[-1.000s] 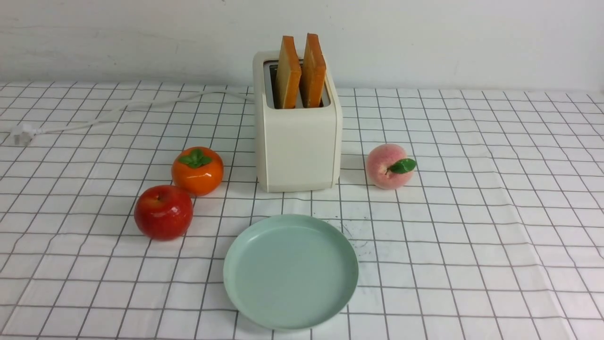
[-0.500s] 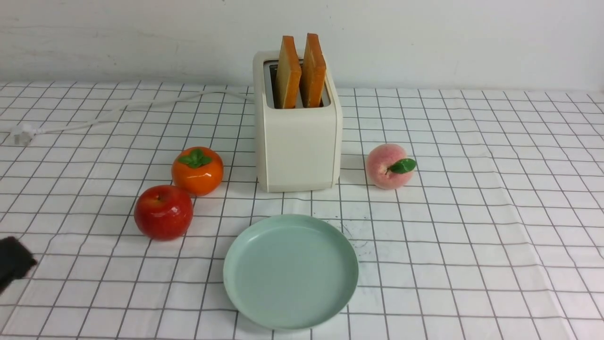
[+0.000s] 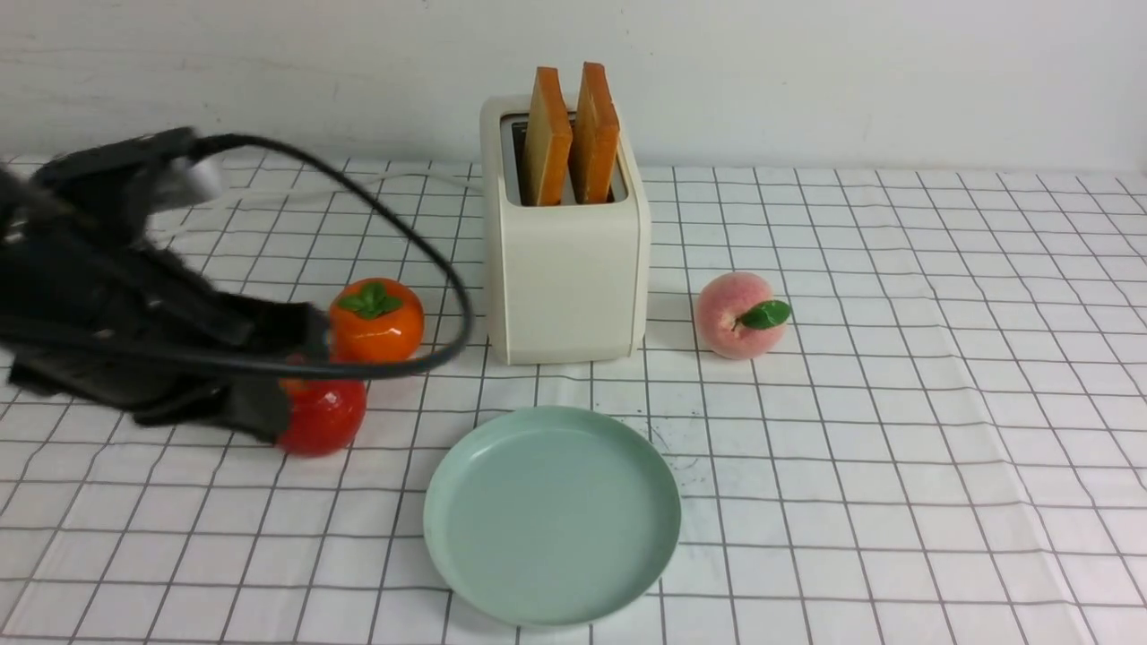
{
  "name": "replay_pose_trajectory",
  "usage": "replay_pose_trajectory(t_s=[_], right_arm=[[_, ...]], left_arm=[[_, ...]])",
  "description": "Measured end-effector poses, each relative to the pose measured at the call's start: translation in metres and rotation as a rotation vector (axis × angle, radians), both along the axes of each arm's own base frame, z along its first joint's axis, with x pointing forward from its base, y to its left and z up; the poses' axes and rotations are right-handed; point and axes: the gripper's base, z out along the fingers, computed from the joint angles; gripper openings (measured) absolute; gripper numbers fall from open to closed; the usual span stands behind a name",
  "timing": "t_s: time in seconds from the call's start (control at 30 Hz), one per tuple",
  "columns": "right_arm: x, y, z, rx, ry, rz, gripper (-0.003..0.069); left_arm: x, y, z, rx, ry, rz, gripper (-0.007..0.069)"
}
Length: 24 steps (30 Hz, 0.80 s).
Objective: Take toasted bread from bread machine on white checkered table place on plate.
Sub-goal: 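Reach for a toast slice standing in the toaster with the left gripper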
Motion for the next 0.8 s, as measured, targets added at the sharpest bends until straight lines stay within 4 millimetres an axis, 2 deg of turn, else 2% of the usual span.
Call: replay_pose_trajectory(t_s=[0.1, 0.13, 0.17, 0.23, 0.37, 0.4, 0.53, 0.57, 0.6, 0.63, 0.8], right_arm=[[0.0, 0.0, 0.0, 0.0, 0.0, 0.0, 0.024], [0.0, 0.0, 0.0, 0.0, 0.0, 0.0, 0.024], [0.0, 0.0, 0.0, 0.0, 0.0, 0.0, 0.024], [0.0, 0.0, 0.0, 0.0, 0.0, 0.0, 0.024], [0.0, 0.0, 0.0, 0.0, 0.0, 0.0, 0.024], [0.0, 0.0, 0.0, 0.0, 0.0, 0.0, 0.024], [0.0, 0.0, 0.0, 0.0, 0.0, 0.0, 0.024], [0.0, 0.0, 0.0, 0.0, 0.0, 0.0, 0.024], [0.0, 0.0, 0.0, 0.0, 0.0, 0.0, 0.024], [0.0, 0.0, 0.0, 0.0, 0.0, 0.0, 0.024], [0.0, 0.0, 0.0, 0.0, 0.0, 0.0, 0.024]], left_arm=[[0.023, -0.032, 0.019, 0.079, -0.083, -0.033, -0.0013], [0.025, -0.034, 0.02, 0.079, -0.088, -0.027, -0.0013], [0.039, -0.042, 0.032, 0.096, -0.142, -0.014, -0.0013], [0.055, -0.049, 0.049, 0.098, -0.209, 0.001, -0.0013], [0.087, -0.063, 0.071, 0.076, -0.3, 0.016, -0.001], [0.09, -0.065, 0.069, 0.077, -0.298, 0.016, -0.0006], [0.128, -0.086, 0.072, 0.017, -0.363, 0.017, 0.0101], [0.13, -0.087, 0.074, 0.01, -0.372, 0.017, 0.0108], [0.146, -0.096, 0.064, -0.001, -0.381, 0.016, 0.0185], [0.154, -0.101, 0.059, -0.007, -0.389, 0.015, 0.0231], [0.187, -0.116, 0.032, -0.007, -0.426, 0.011, 0.0398]])
